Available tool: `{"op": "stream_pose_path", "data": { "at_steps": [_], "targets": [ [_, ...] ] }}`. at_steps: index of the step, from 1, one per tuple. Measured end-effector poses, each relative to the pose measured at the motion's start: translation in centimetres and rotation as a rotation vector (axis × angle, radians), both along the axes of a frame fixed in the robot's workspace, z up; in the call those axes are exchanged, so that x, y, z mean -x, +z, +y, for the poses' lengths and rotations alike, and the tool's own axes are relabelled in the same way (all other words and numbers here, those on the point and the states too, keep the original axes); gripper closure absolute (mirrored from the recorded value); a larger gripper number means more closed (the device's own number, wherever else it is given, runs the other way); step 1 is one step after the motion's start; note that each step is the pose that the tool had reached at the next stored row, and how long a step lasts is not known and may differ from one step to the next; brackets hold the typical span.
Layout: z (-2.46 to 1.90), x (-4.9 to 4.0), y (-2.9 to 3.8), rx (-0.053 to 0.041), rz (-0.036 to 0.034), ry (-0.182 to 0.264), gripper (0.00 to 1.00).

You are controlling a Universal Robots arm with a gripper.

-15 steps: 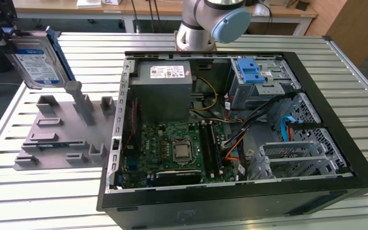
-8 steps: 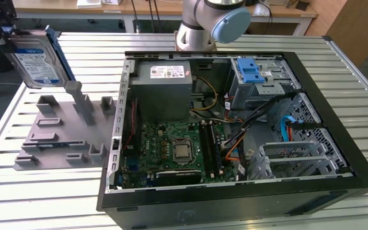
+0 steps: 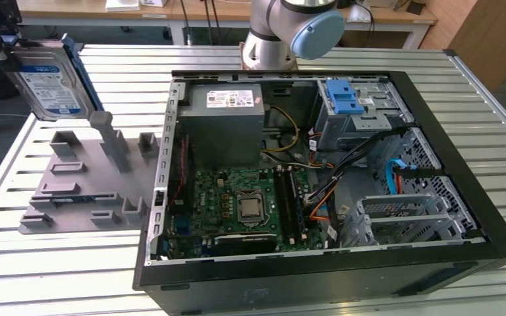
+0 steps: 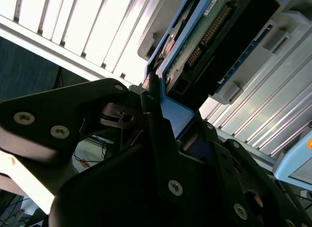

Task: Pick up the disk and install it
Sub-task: 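Pick up the disk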

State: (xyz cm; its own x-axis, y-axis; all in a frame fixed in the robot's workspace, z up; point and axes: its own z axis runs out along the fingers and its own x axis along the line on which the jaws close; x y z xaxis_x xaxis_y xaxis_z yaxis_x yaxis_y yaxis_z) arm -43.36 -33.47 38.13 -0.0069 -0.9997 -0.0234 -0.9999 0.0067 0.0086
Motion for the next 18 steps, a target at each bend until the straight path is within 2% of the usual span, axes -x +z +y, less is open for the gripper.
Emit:
{"op": "stream_pose_path", "data": {
  "at_steps": [18],
  "targets": [
    [0.00, 0.00, 0.49, 0.0000, 0.0000, 0.000, 0.64]
  ]
}}
